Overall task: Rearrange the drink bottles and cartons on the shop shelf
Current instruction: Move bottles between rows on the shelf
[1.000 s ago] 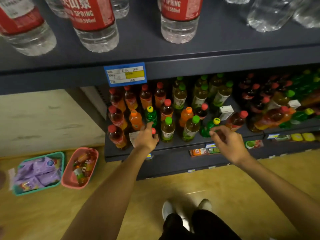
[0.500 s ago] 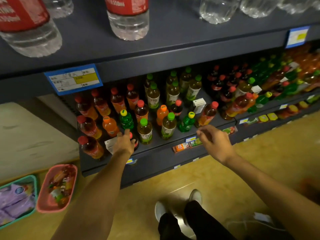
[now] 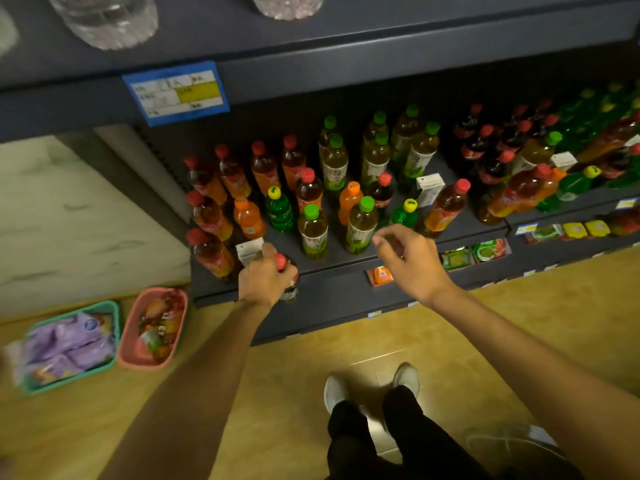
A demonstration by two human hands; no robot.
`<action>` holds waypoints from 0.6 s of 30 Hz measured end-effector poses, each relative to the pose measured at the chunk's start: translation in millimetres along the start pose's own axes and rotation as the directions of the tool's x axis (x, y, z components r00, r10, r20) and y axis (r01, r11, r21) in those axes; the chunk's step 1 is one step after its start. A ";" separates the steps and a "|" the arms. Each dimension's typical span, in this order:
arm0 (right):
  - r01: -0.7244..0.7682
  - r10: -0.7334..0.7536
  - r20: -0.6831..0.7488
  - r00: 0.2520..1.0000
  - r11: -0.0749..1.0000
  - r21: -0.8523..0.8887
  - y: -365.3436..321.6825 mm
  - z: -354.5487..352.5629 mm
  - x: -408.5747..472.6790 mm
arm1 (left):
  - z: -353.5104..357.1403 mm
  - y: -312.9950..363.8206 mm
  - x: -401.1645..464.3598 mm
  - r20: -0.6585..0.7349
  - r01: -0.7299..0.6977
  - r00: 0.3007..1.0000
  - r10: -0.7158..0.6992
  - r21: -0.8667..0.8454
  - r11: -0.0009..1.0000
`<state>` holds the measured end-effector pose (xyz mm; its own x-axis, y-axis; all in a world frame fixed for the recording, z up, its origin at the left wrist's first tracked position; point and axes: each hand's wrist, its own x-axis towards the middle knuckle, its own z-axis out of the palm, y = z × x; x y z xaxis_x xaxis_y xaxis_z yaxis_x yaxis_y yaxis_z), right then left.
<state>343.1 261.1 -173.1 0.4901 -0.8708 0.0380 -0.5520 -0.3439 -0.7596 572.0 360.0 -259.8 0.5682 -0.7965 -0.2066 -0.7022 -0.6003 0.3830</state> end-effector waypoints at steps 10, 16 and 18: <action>-0.006 0.013 -0.034 0.999 0.983 0.182 1.1 -9.6 -6.9 | -5.7 64.9 -49.5 -0.016 -0.360 0.931 0.364 0.114 0.926; -0.041 0.073 -0.177 0.982 0.984 0.174 49.3 -79.6 -15.0 | 18.0 165.9 -64.2 -0.157 -0.567 0.804 0.574 0.091 0.819; -0.073 0.114 -0.236 0.965 0.981 0.178 74.7 -113.1 -23.1 | 30.7 209.8 -69.1 -0.168 -0.616 0.767 0.620 0.081 0.784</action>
<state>214.3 215.8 -157.3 0.2511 -0.9625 0.1031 -0.4576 -0.2119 -0.8635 372.1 286.9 -192.8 0.0725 -0.9705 0.2300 -0.9350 0.0142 0.3545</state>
